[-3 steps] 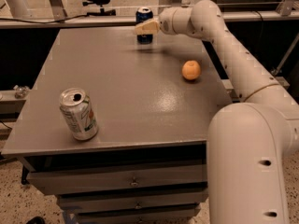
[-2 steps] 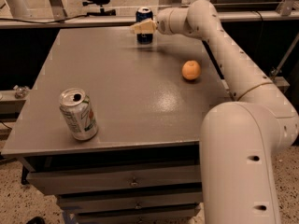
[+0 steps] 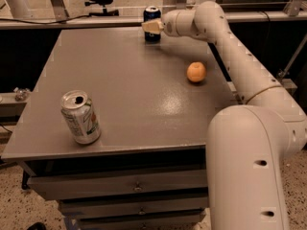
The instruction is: Pick pepsi can
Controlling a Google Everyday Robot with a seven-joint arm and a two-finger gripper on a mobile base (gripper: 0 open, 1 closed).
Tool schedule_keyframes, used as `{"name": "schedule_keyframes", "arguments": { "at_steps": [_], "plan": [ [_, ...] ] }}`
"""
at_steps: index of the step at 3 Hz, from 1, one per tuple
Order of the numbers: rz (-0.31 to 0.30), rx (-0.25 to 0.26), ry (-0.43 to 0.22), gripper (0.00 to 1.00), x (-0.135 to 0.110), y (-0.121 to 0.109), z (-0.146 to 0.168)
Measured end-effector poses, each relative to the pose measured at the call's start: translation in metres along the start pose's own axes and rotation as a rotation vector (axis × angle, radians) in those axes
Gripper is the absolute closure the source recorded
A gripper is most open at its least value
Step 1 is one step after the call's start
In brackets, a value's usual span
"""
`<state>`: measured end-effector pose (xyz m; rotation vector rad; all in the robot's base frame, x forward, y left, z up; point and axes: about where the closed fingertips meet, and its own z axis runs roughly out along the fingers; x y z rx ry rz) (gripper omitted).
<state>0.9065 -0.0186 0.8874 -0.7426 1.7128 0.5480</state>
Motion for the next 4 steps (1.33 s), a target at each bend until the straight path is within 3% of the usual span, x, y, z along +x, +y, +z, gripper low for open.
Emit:
{"name": "schedule_keyframes", "arguments": {
  "at_steps": [1, 2, 3, 4],
  "plan": [
    [0.006, -0.015, -0.015, 0.92, -0.003, 0.005, -0.009],
    [0.005, -0.066, -0.041, 1.0, -0.012, 0.023, -0.026],
    [-0.012, -0.17, -0.088, 1.0, -0.032, 0.06, -0.041],
    [-0.035, -0.316, -0.147, 1.0, -0.057, 0.114, -0.046]
  ]
}}
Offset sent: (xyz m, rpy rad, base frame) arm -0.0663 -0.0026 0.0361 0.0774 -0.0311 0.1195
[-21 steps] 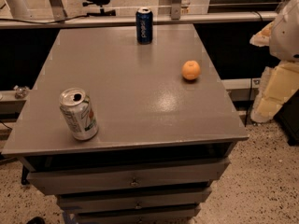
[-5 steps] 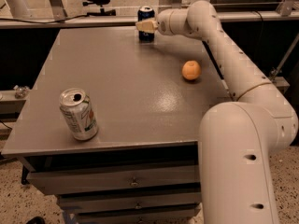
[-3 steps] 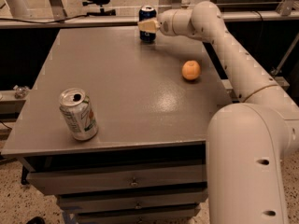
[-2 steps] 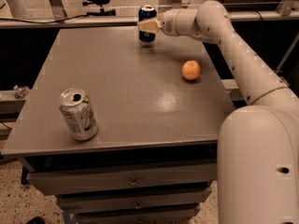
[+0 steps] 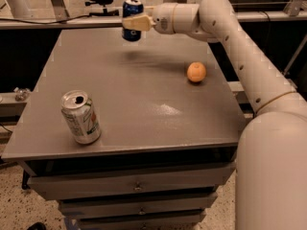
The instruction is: Pick pepsi can
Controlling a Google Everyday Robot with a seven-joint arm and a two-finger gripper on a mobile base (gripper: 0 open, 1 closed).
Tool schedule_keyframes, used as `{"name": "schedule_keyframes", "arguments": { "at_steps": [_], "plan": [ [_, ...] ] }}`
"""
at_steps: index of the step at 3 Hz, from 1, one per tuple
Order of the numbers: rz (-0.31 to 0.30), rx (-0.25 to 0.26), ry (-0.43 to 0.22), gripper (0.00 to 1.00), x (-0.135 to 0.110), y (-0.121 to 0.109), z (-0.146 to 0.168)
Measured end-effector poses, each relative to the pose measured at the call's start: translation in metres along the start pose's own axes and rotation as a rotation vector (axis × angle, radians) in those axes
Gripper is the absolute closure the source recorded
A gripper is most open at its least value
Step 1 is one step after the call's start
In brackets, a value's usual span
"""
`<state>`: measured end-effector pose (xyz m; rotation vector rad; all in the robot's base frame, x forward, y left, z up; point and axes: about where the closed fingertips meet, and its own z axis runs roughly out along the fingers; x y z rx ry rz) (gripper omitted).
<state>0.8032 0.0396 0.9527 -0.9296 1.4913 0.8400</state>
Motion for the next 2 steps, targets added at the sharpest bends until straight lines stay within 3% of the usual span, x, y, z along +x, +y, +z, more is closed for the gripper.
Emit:
{"name": "schedule_keyframes", "arguments": {
  "at_steps": [1, 2],
  "plan": [
    [-0.009, -0.145, -0.052, 1.0, -0.0236, 0.0485, 0.0193],
    [-0.009, -0.146, -0.051, 1.0, -0.0236, 0.0487, 0.0196]
  ]
}}
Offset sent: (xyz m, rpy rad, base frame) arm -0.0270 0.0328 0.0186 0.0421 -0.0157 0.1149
